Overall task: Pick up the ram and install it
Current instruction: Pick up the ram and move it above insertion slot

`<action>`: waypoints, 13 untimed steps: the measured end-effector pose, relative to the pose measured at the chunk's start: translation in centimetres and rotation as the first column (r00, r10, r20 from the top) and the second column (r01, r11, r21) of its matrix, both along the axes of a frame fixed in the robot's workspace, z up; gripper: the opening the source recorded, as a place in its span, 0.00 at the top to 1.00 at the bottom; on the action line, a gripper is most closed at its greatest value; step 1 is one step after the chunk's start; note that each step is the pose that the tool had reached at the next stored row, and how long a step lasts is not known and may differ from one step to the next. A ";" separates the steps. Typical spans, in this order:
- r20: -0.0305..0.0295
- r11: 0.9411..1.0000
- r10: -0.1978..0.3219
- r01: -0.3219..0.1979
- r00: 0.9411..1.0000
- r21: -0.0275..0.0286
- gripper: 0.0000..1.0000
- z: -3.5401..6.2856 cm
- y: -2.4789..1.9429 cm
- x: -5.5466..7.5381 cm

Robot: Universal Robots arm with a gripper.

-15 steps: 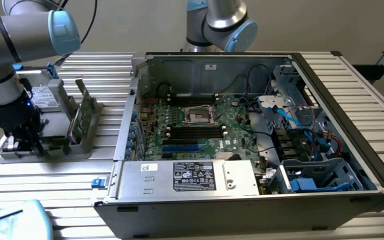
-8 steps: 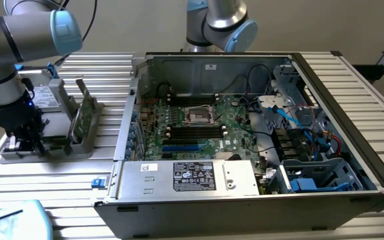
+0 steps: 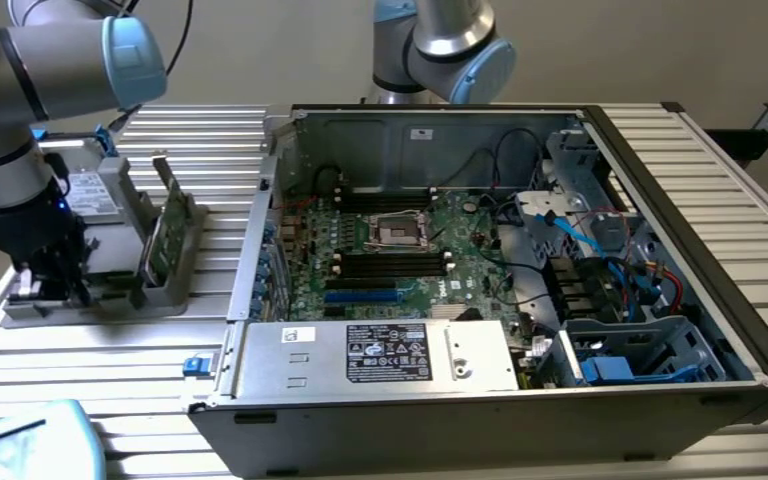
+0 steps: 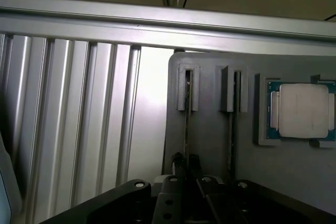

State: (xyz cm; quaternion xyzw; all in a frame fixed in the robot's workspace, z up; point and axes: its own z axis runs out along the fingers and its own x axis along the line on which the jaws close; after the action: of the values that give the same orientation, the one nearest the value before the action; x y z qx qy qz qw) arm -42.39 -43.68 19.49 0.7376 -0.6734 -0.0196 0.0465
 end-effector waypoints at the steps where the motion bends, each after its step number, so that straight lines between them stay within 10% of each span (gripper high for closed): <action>1: 0.000 1.000 0.000 0.000 1.000 0.000 0.86 0.09 0.00 0.0; 13: 0.000 1.000 0.000 0.000 1.000 0.000 0.86 1.54 0.00 0.0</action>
State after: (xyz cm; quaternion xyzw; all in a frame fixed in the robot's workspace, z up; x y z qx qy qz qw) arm -42.36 -43.68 21.03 0.7375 -0.6734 -0.0197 0.0466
